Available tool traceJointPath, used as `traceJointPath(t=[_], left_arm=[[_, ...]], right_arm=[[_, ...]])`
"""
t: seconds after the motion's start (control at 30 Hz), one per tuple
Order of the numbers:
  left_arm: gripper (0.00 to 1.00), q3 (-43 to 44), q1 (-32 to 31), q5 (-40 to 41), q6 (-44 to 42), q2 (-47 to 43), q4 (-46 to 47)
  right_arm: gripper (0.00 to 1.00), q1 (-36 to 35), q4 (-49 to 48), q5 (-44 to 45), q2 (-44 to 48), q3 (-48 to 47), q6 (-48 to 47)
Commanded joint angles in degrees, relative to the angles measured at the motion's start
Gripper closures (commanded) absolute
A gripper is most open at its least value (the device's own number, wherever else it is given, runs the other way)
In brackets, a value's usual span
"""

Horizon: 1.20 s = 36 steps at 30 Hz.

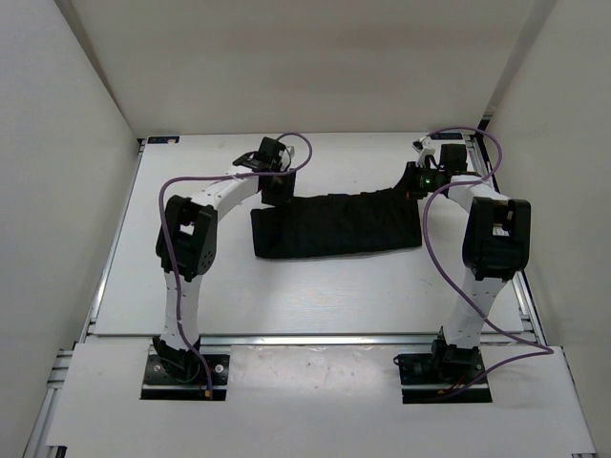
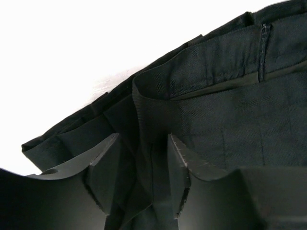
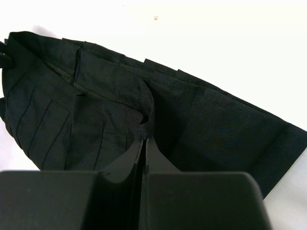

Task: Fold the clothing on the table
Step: Fold the skirt

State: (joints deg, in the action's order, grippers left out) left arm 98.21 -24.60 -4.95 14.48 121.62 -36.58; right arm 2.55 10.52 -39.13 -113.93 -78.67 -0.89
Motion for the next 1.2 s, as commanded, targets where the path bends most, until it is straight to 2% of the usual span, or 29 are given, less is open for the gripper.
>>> traceJointPath(t=[0.0, 0.17, 0.2, 0.27, 0.3, 0.47, 0.83, 1.17], left_arm=[[0.48, -1.2, -0.4, -0.7, 0.6, -0.5, 3.5], [0.51, -1.6, -0.5, -1.9, 1.2, -0.4, 4.8], [0.59, -2.0, -0.2, -2.4, 1.4, -0.3, 4.8], [0.82, -2.9, 0.2, -3.6, 2.2, -0.3, 5.4], [1.00, -3.7, 0.4, -3.5, 2.7, -0.5, 6.0], [1.00, -8.8, 1.7, -2.9, 4.9, -3.8, 9.1], [1.00, -25.5, 8.4, -4.3, 10.8, -18.9, 16.4], [1.00, -36.2, 9.3, -6.1, 15.7, -27.2, 20.7]], right_arm=[[1.00, -0.2, -0.5, -0.7, 0.3, -1.3, -1.0], [0.99, 0.0, -0.7, -0.2, 0.1, -1.3, -1.1], [1.00, 0.3, -0.5, 0.1, -0.1, -1.4, -1.0], [1.00, 0.3, -0.7, -0.2, 0.1, -1.1, -1.0], [1.00, 0.4, -0.8, 0.2, -0.1, -1.1, -1.0], [1.00, 0.5, -0.2, 0.0, 0.3, -0.8, -0.9], [1.00, 3.3, 1.6, 1.0, 3.7, 1.2, -0.1], [1.00, 4.2, 2.4, 0.9, 7.3, 5.3, -0.3]])
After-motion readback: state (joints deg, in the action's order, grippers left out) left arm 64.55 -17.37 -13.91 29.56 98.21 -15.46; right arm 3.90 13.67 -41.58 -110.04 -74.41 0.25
